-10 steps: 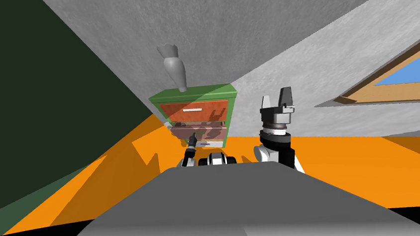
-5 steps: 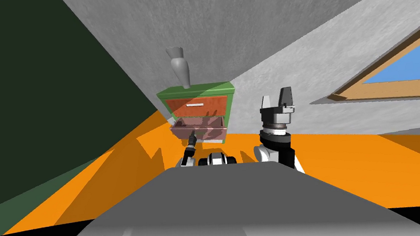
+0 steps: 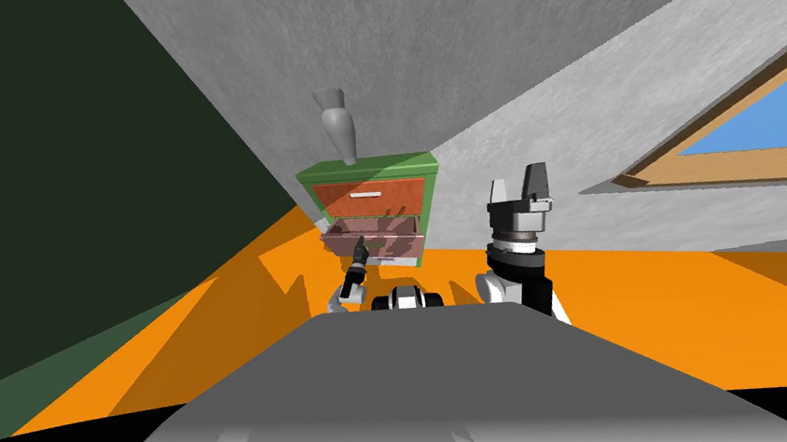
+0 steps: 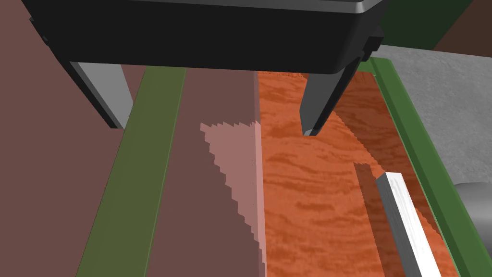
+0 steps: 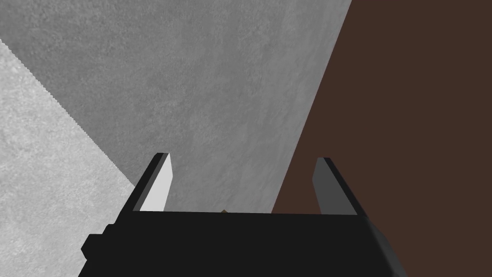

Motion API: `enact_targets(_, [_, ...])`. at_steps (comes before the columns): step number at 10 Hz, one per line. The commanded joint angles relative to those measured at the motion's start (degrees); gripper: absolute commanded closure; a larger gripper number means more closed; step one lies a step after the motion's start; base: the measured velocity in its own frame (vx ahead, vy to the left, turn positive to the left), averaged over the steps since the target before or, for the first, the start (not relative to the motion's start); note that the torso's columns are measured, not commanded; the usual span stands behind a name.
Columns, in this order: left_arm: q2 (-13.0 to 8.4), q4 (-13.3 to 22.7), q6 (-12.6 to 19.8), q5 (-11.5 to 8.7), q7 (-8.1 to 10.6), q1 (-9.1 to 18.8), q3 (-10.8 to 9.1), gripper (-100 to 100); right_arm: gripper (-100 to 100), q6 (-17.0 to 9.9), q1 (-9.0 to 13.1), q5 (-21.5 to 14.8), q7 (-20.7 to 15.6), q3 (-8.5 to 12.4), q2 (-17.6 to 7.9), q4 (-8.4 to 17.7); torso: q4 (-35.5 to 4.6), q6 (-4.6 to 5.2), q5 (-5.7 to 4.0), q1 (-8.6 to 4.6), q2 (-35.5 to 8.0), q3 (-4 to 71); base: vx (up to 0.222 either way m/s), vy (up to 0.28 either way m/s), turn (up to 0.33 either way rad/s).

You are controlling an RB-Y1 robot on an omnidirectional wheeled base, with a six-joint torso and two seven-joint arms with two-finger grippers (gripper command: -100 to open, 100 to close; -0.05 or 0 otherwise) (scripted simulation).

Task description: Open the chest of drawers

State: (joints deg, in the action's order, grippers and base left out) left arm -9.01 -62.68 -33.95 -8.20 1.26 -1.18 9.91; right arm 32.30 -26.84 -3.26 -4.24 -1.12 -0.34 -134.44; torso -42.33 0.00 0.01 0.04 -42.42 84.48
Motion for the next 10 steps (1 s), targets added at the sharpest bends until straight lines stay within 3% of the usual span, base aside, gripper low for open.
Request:
enact_targets(1, [-0.6,-1.6,3.8,-0.2,0.54,2.1,-0.56,-100,0,0.0,0.0,0.0,0.0,0.0,0.0,0.0,0.0,0.00,-0.01,-0.06,0.0,0.0,-0.077,-0.018,0.018])
enact_targets(3, [-0.9,-3.0,6.6,-0.4,0.82,3.7,-0.98,-100,0,0.0,0.0,0.0,0.0,0.0,0.0,0.0,-0.2,-0.06,-0.12,-0.07,-0.1,0.0,-0.082,-0.005,0.009])
enact_targets(4, [-1.0,-2.8,6.2,-0.4,0.94,2.5,-0.63,-100,0,0.0,0.0,0.0,0.0,0.0,0.0,0.0,-0.4,-0.09,-0.19,-0.11,-0.3,-0.1,-0.027,-0.002,0.000])
enact_targets(5, [-1.1,-2.8,6.6,-0.4,0.97,2.4,-0.61,0,0,0.0,0.0,0.0,0.0,0.0,0.0,0.0,-0.3,-0.06,-0.14,-0.13,-0.2,-0.1,0.000,0.000,0.000])
enact_targets(10, [-1.0,-2.5,6.9,-0.4,0.97,2.1,-0.54,0,0,0.0,0.0,0.0,0.0,0.0,0.0,0.0,0.0,0.00,-0.03,-0.05,0.1,0.1,0.000,0.000,0.000])
